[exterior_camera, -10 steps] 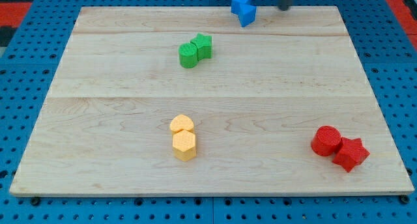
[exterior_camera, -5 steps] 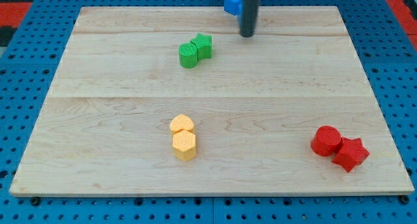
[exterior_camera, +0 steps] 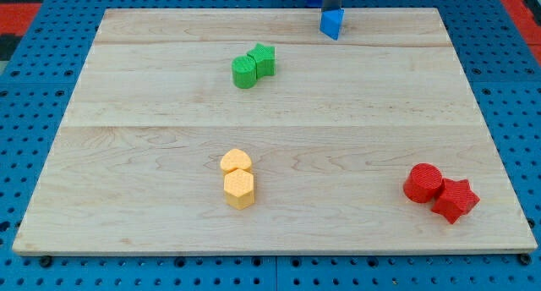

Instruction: Move blue triangle towards the top right

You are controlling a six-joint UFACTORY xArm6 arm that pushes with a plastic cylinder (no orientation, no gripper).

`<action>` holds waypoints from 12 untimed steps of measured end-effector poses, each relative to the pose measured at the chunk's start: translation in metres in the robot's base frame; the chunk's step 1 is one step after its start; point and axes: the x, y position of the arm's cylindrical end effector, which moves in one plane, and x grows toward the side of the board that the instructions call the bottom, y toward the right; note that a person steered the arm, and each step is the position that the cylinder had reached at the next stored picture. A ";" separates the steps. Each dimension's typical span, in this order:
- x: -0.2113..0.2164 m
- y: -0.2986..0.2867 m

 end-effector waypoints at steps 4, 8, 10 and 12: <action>0.090 -0.067; 0.038 -0.009; 0.010 0.007; 0.010 0.052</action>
